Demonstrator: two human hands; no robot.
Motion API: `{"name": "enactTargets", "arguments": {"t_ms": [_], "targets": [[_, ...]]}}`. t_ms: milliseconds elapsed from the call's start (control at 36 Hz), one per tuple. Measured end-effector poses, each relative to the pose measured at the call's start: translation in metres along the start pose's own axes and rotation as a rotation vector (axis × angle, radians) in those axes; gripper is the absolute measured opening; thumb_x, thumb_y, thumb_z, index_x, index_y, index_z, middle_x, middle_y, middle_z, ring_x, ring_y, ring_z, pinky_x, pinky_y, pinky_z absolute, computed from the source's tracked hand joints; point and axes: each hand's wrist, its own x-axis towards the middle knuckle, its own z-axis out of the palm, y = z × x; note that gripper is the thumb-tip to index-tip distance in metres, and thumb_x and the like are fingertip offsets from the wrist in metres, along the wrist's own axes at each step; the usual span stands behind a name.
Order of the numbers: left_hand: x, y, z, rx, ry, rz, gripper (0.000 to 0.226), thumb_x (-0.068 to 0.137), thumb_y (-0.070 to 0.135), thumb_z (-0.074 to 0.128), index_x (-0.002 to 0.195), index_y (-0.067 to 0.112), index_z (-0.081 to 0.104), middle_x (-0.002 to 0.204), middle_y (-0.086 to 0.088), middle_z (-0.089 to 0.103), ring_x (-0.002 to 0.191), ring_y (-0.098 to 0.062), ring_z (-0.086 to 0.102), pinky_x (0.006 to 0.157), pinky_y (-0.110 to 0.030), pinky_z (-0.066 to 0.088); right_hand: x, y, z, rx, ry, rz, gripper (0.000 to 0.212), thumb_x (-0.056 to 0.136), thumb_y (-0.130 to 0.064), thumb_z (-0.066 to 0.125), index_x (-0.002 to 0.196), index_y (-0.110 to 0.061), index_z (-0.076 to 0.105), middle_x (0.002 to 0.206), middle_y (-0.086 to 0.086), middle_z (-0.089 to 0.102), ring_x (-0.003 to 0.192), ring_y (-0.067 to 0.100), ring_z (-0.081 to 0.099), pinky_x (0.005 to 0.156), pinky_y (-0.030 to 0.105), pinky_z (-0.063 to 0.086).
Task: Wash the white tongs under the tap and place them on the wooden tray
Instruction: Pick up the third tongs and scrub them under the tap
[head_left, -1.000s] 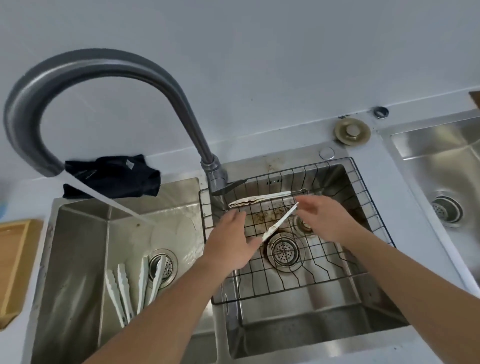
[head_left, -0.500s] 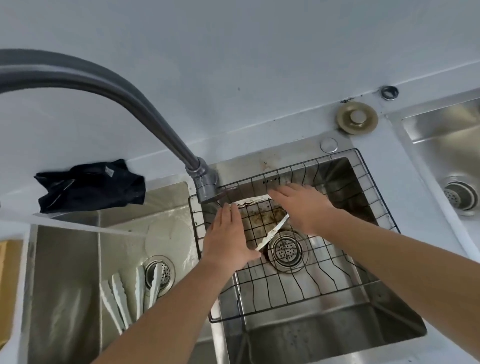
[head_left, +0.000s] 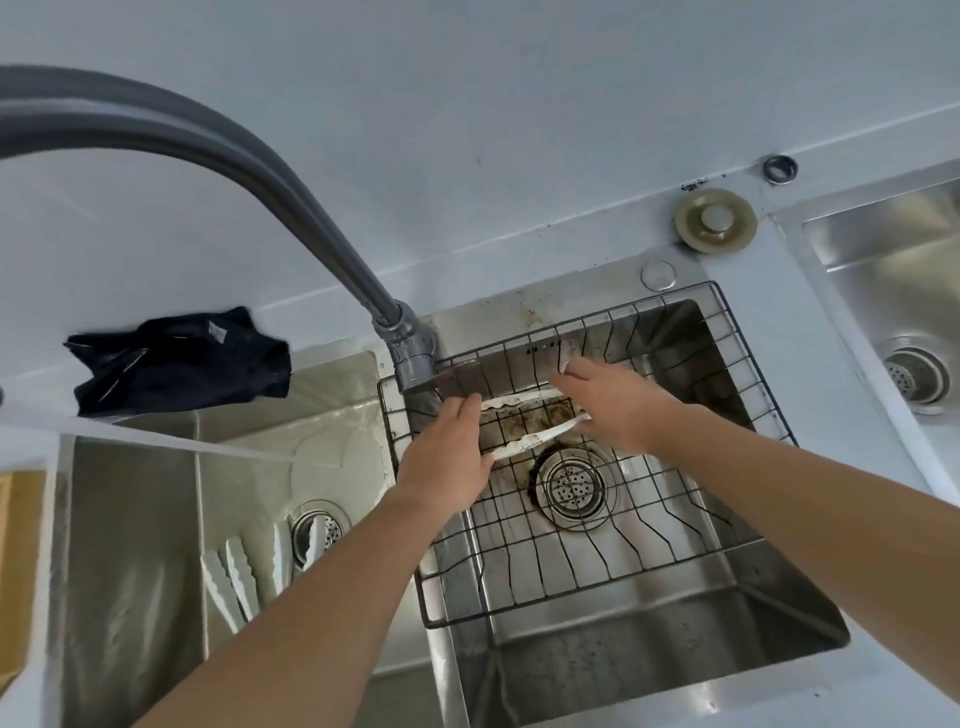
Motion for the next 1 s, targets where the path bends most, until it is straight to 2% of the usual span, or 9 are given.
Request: {"name": "enactTargets", "arguments": {"t_ms": [83,278,417,556,694,750,833,917,1000], "targets": [[-0.003,0.000,0.000,-0.024,-0.003,0.021,0.069,0.098,0.029,0.058,0.156,0.017,0.023,0.152,-0.002,0.035,0.132,-0.024,0.049,0.103,-0.038,0.047,-0.010,-0.002,-0.001,0.039,-0.005,0.014,0.061,0.095,-0.026,0.064,0.149,-0.016,0.039,0.138,0.003,0.043,0.117,0.023,0.053,0.100,0.036,0.049],[-0.016,0.001,-0.008,-0.046,0.042,0.103,0.056,0.100,0.026,0.055,0.151,0.018,0.035,0.143,-0.001,0.042,0.121,-0.020,0.054,0.095,-0.035,0.049,-0.038,-0.013,-0.005,0.091,0.032,0.032,0.058,0.097,-0.030,0.061,0.149,-0.017,0.040,0.140,0.002,0.045,0.124,0.021,0.051,0.105,0.034,0.044],[-0.027,-0.006,-0.015,-0.144,0.103,0.126,0.049,0.100,0.028,0.056,0.146,0.021,0.046,0.138,0.002,0.045,0.108,-0.017,0.057,0.096,-0.031,0.047,-0.057,-0.022,-0.009,0.169,0.075,0.041,0.050,0.098,-0.031,0.059,0.145,-0.017,0.046,0.136,0.001,0.047,0.114,0.018,0.055,0.099,0.031,0.046],[-0.044,-0.017,-0.022,-0.263,0.191,0.138,0.046,0.096,0.029,0.062,0.141,0.021,0.053,0.131,0.001,0.056,0.118,-0.016,0.054,0.099,-0.025,0.040,-0.073,-0.037,-0.015,0.208,0.135,0.047,0.044,0.097,-0.032,0.059,0.138,-0.018,0.050,0.126,-0.002,0.049,0.104,0.016,0.055,0.094,0.032,0.049],[-0.061,-0.027,-0.028,-0.454,0.260,0.103,0.044,0.091,0.031,0.071,0.133,0.024,0.060,0.122,0.008,0.064,0.106,-0.008,0.061,0.097,-0.029,0.051,-0.087,-0.053,-0.022,0.245,0.150,0.055,0.044,0.096,-0.034,0.060,0.137,-0.019,0.052,0.124,-0.002,0.051,0.105,0.015,0.054,0.094,0.030,0.047],[-0.071,-0.029,-0.031,-0.563,0.294,0.081,0.042,0.089,0.029,0.073,0.129,0.024,0.063,0.117,0.011,0.066,0.100,-0.001,0.063,0.094,-0.023,0.052,-0.092,-0.062,-0.025,0.262,0.173,0.054,0.042,0.096,-0.034,0.060,0.135,-0.019,0.055,0.119,-0.004,0.053,0.101,0.011,0.052,0.089,0.026,0.044],[-0.084,-0.033,-0.037,-0.688,0.349,0.052,0.037,0.088,0.023,0.075,0.124,0.022,0.067,0.110,0.012,0.070,0.095,0.003,0.065,0.088,-0.021,0.055,-0.096,-0.077,-0.030,0.310,0.195,0.079,0.036,0.095,-0.032,0.062,0.130,-0.024,0.059,0.112,-0.008,0.060,0.082,0.004,0.054,0.070,0.016,0.042],[-0.096,-0.038,-0.044,-0.811,0.394,0.023,0.034,0.087,0.019,0.076,0.120,0.024,0.068,0.104,0.015,0.070,0.093,0.002,0.066,0.077,-0.016,0.055,-0.099,-0.094,-0.035,0.388,0.188,0.107,0.031,0.095,-0.030,0.062,0.126,-0.028,0.060,0.104,-0.008,0.066,0.069,0.011,0.065,0.057,0.026,0.057],[-0.105,-0.047,-0.050,-0.943,0.414,-0.002,0.032,0.085,0.015,0.078,0.115,0.024,0.070,0.106,0.010,0.072,0.095,-0.004,0.067,0.072,-0.014,0.054,-0.102,-0.110,-0.040,0.441,0.165,0.116,0.029,0.095,-0.030,0.063,0.124,-0.029,0.063,0.099,-0.014,0.065,0.069,0.012,0.066,0.055,0.025,0.057]]}}
